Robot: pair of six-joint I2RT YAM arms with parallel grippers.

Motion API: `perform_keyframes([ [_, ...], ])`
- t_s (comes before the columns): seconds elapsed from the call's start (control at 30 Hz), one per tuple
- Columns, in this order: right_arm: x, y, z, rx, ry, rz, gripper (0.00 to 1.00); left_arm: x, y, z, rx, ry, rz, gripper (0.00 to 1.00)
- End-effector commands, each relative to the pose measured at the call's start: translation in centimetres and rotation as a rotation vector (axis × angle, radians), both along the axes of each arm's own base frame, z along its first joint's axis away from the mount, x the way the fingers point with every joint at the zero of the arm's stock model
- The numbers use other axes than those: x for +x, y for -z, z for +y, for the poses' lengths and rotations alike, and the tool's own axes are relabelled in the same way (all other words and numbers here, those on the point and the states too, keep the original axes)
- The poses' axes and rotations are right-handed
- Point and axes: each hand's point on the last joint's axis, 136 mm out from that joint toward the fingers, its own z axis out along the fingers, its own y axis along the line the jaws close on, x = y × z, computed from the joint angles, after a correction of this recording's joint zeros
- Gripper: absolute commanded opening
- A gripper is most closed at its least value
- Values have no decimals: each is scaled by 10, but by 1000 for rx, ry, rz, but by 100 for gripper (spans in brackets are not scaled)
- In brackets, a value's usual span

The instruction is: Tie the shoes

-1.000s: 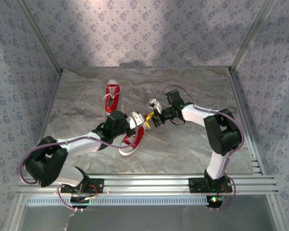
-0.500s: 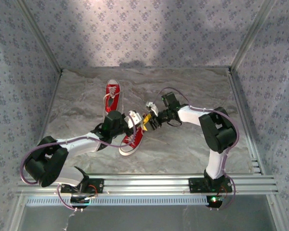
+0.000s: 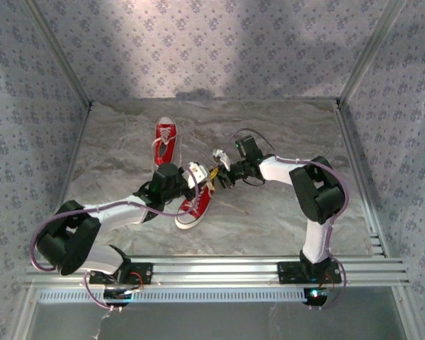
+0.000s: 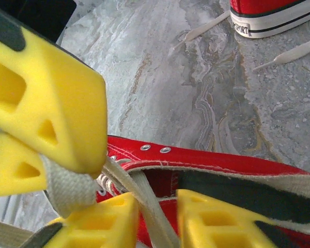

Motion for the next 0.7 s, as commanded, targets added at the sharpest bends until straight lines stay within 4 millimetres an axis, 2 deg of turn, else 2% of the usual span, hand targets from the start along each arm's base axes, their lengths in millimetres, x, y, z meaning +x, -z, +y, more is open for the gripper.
perform_keyframes([
  [0.0, 4, -2, 1, 10, 26, -17, 10, 0, -15, -2, -67, 13, -21, 0],
  [0.2, 16, -10, -19, -53, 180, -104, 2, 0, -16, 2, -84, -12, 0, 0],
  [0.37, 12, -15, -28, -79, 236, -138, 0, 0, -16, 3, -96, -25, 16, 0],
  [0.5, 5, -21, -26, -79, 237, -150, 0, 0, -16, 2, -112, -27, 33, 16],
  [0.67, -2, -27, -21, -84, 225, -172, 0, 0, -20, -1, -148, -25, 45, 27],
])
